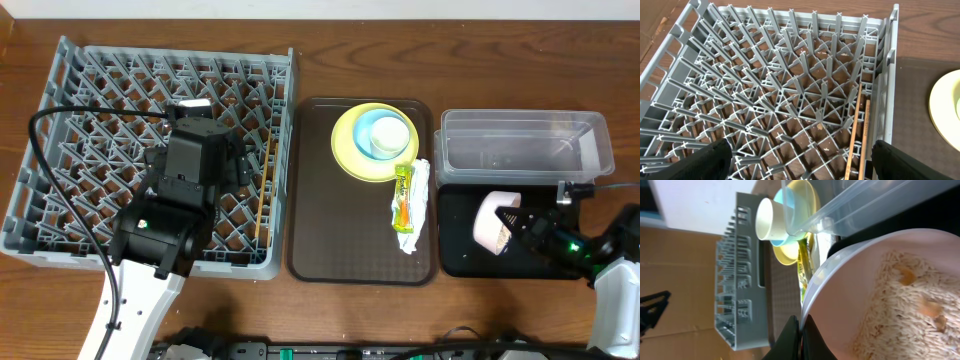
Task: Sort waste into correct bins and load items into the dishwasher
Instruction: 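Lift the pink bowl right over the black tray and tilt it, then hold the bowl inverted and shake rice onto the black tray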
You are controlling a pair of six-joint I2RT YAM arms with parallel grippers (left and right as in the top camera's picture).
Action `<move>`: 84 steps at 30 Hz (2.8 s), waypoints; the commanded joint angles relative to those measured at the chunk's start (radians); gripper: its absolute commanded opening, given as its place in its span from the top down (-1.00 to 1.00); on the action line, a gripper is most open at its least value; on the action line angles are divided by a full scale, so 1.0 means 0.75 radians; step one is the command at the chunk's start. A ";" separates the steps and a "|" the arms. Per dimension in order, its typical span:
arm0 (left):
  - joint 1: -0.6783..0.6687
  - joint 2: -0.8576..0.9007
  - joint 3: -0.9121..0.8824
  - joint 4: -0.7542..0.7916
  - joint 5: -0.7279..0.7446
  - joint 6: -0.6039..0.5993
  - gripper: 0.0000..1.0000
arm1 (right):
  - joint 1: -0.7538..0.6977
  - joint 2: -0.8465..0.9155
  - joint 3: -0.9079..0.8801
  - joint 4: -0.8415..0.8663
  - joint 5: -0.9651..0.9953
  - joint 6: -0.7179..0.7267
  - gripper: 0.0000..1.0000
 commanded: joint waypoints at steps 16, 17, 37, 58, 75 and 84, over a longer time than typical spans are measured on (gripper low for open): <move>0.001 0.005 0.025 -0.004 -0.027 -0.017 -0.85 | -0.116 0.009 -0.018 0.120 -0.358 -0.011 0.98; 0.001 0.005 0.025 -0.004 -0.027 -0.017 -0.84 | -0.116 0.009 -0.018 0.071 -0.358 -0.075 0.98; 0.001 0.004 0.025 -0.004 -0.027 -0.017 -0.85 | -0.163 0.009 -0.023 0.234 -0.459 -0.019 0.98; 0.001 0.005 0.025 -0.004 -0.027 -0.017 -0.85 | -0.174 0.009 -0.088 0.275 -0.619 -0.070 0.98; 0.001 0.005 0.025 -0.004 -0.027 -0.017 -0.84 | -0.175 0.007 -0.095 0.448 -0.616 0.346 0.98; 0.001 0.005 0.025 -0.004 -0.027 -0.017 -0.84 | -0.182 0.007 -0.095 0.483 -0.612 0.408 0.98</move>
